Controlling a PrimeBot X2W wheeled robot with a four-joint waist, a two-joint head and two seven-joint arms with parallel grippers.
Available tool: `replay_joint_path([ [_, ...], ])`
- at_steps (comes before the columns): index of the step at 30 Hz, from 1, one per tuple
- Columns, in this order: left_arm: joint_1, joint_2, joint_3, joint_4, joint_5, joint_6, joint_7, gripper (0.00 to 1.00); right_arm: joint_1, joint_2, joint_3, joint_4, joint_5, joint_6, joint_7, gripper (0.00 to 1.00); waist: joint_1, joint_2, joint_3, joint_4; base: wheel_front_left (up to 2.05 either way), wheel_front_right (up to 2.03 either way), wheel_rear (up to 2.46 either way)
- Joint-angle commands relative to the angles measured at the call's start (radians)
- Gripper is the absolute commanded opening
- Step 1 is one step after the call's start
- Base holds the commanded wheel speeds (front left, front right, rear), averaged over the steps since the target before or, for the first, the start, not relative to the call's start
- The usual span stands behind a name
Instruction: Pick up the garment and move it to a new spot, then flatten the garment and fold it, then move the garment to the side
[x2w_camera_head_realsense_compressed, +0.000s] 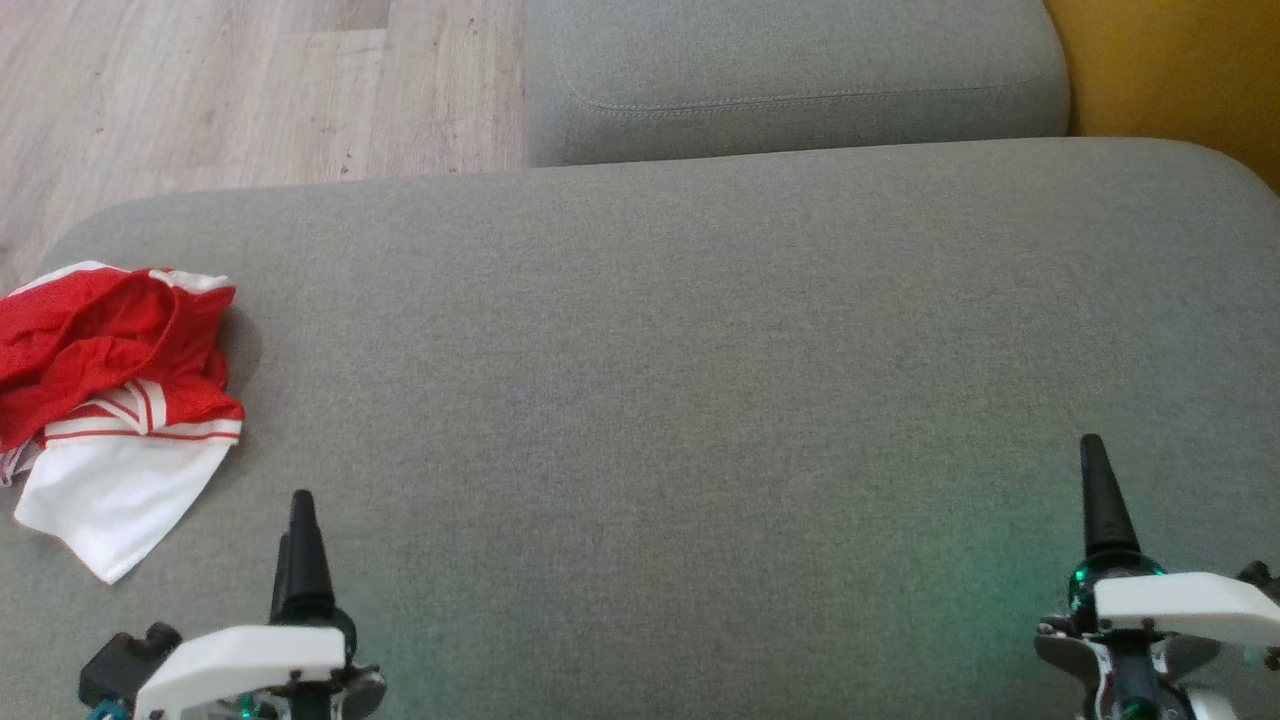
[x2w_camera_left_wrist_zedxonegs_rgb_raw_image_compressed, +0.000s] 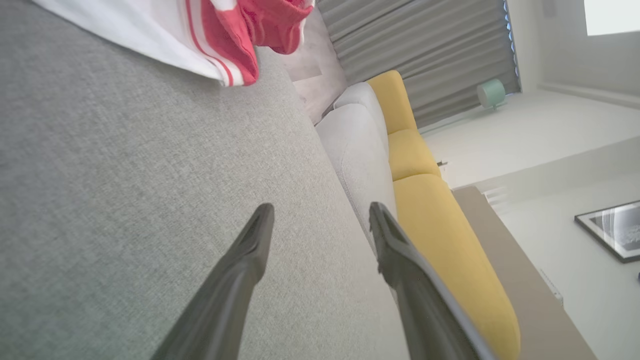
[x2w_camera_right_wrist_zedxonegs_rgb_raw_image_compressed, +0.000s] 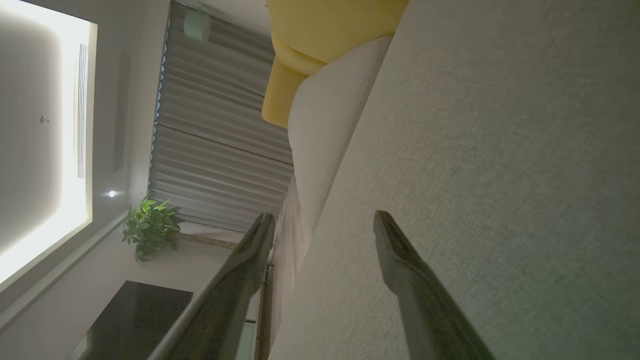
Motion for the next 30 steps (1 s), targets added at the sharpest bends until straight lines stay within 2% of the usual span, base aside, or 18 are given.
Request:
replay_joint_path([
  [1, -0.016, 0.007, 0.002, -0.040, 0.036, 0.002, -0.011, 1.00, -0.014, -0.006, 0.017, -0.043, -0.028, 0.002, -0.014, 1.00, -0.0001, 0.0000, 0.000, 0.000, 0.00, 0.00, 0.00],
  [11, -0.002, 0.008, -0.034, -0.044, 0.215, 0.012, -0.041, 1.00, -0.012, -0.007, 0.062, -0.047, -0.199, 0.002, -0.044, 1.00, -0.0001, 0.0000, -0.004, 0.001, 0.00, 0.00, 0.00],
  [30, 0.022, 0.009, -0.071, -0.026, 0.461, 0.045, -0.099, 1.00, -0.007, -0.008, 0.132, -0.021, -0.471, 0.002, -0.103, 1.00, -0.0001, 0.0000, -0.011, 0.003, 0.00, 0.00, 0.00],
])
